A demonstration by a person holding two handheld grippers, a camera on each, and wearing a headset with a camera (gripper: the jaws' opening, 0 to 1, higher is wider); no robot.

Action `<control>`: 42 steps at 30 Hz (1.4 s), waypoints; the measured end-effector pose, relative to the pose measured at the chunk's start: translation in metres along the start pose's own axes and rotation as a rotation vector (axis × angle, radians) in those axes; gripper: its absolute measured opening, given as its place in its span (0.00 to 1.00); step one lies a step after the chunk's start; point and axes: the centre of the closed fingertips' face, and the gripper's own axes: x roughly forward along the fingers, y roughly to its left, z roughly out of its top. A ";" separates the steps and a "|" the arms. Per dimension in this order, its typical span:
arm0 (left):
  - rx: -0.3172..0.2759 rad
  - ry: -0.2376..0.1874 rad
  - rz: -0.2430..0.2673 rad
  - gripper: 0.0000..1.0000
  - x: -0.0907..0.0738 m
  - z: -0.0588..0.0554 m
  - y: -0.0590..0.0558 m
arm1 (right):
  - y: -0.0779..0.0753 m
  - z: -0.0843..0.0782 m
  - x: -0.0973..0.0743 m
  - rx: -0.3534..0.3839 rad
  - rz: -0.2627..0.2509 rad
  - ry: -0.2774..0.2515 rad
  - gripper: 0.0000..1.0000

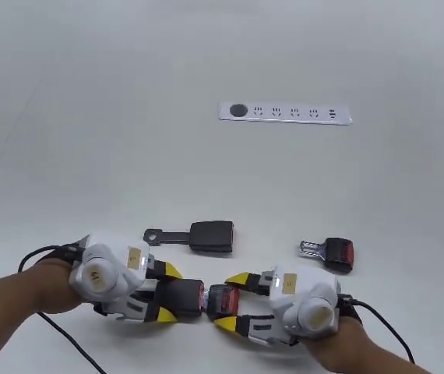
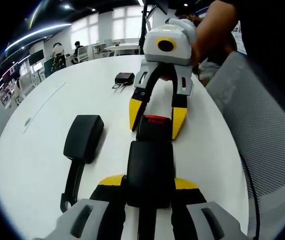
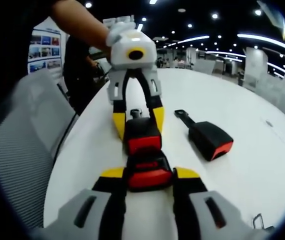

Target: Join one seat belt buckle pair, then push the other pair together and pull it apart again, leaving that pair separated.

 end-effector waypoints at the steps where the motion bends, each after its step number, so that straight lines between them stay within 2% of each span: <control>1: 0.003 0.004 0.000 0.35 0.000 0.000 -0.001 | 0.000 0.000 0.000 0.025 0.010 -0.001 0.36; 5: 0.021 0.028 -0.002 0.35 0.000 0.001 -0.001 | 0.000 0.000 0.000 0.023 0.016 0.010 0.36; 9: -0.001 0.027 0.013 0.36 0.000 -0.001 -0.001 | 0.001 0.001 0.001 0.049 -0.008 0.024 0.38; 14: 0.000 0.077 0.025 0.38 0.001 0.000 -0.002 | 0.004 0.002 -0.002 0.012 -0.026 0.042 0.38; 16: 0.025 0.101 0.002 0.45 -0.001 -0.004 -0.008 | 0.006 0.006 -0.006 0.022 -0.015 0.021 0.41; 17: 0.018 0.095 -0.009 0.49 -0.002 -0.004 -0.011 | 0.005 0.006 -0.008 0.021 -0.015 0.022 0.43; 19: 0.028 0.096 0.004 0.54 -0.006 -0.002 -0.010 | 0.004 0.009 -0.013 0.026 -0.020 0.010 0.50; 21: 0.045 0.075 0.043 0.56 -0.011 0.006 -0.003 | 0.000 0.013 -0.019 0.050 -0.035 -0.006 0.58; 24: 0.076 0.050 0.076 0.63 -0.018 0.017 0.002 | -0.003 0.020 -0.030 0.079 -0.040 -0.048 0.62; 26: 0.074 0.033 0.086 0.68 -0.022 0.024 0.005 | -0.011 0.018 -0.039 0.062 -0.063 -0.039 0.67; 28: 0.075 0.003 0.114 0.72 -0.027 0.036 0.013 | -0.020 0.020 -0.051 0.051 -0.090 -0.046 0.72; 30: 0.046 -0.020 0.132 0.73 -0.031 0.044 0.021 | -0.030 0.022 -0.062 0.070 -0.115 -0.066 0.75; 31: 0.031 -0.032 0.162 0.74 -0.034 0.049 0.029 | -0.034 0.022 -0.070 0.072 -0.119 -0.073 0.73; 33: 0.047 -0.056 0.196 0.74 -0.039 0.056 0.040 | -0.042 0.018 -0.078 0.080 -0.136 -0.064 0.74; 34: 0.014 -0.080 0.200 0.75 -0.042 0.062 0.047 | -0.047 0.016 -0.083 0.082 -0.144 -0.057 0.75; 36: 0.011 -0.100 0.226 0.77 -0.047 0.068 0.059 | -0.055 0.014 -0.095 0.069 -0.168 -0.050 0.76; 39: 0.024 -0.103 0.247 0.77 -0.044 0.075 0.070 | -0.067 0.010 -0.109 0.093 -0.185 -0.057 0.79; 42: 0.035 -0.095 0.247 0.79 -0.037 0.079 0.078 | -0.080 0.002 -0.121 0.102 -0.206 -0.037 0.78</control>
